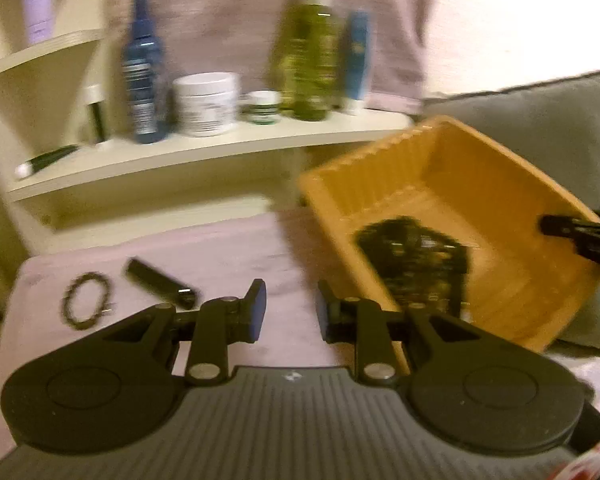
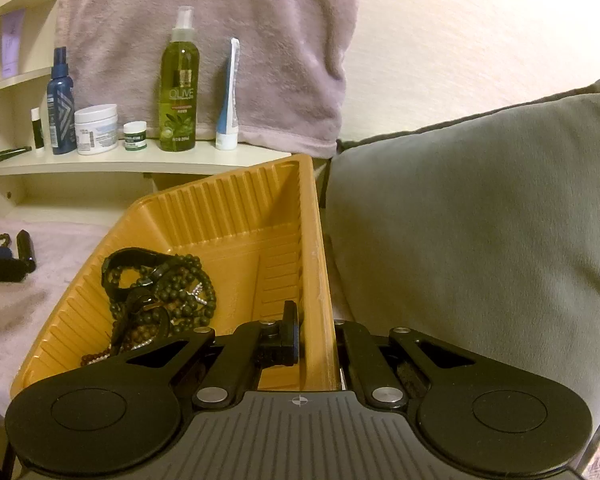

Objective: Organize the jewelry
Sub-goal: 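Move the left tool back to the towel and grasp the brown bead bracelet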

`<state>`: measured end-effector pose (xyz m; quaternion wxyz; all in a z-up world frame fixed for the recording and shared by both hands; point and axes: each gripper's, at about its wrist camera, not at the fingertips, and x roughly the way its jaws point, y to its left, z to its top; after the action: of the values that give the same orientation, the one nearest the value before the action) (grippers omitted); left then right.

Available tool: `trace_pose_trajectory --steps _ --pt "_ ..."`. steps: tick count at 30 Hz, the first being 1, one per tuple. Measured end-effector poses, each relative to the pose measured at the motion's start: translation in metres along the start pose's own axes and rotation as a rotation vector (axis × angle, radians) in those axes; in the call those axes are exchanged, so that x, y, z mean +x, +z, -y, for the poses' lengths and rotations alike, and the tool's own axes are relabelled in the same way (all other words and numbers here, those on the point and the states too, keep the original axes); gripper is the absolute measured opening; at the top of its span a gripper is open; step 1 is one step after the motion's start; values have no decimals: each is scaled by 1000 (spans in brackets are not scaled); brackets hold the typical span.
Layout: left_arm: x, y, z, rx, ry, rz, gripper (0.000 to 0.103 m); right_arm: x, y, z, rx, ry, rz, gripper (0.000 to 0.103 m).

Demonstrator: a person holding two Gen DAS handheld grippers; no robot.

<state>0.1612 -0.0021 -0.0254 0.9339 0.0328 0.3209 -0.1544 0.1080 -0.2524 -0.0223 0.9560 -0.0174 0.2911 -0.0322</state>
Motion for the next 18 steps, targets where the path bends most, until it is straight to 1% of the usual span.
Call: trace_pose_trajectory --steps 4,7,12,18 --pt "-3 -2 -28 -26 69 -1 23 0 0 0 -2 0 -1 3" --pt "-1 -4 -46 -21 114 -5 23 0 0 -1 -5 -1 -2 3" --pt "7 -9 -73 14 168 -27 23 1 0 0 -10 -5 -5 3" --pt "20 -16 -93 57 205 -55 23 3 -2 2 -15 -9 -14 3"
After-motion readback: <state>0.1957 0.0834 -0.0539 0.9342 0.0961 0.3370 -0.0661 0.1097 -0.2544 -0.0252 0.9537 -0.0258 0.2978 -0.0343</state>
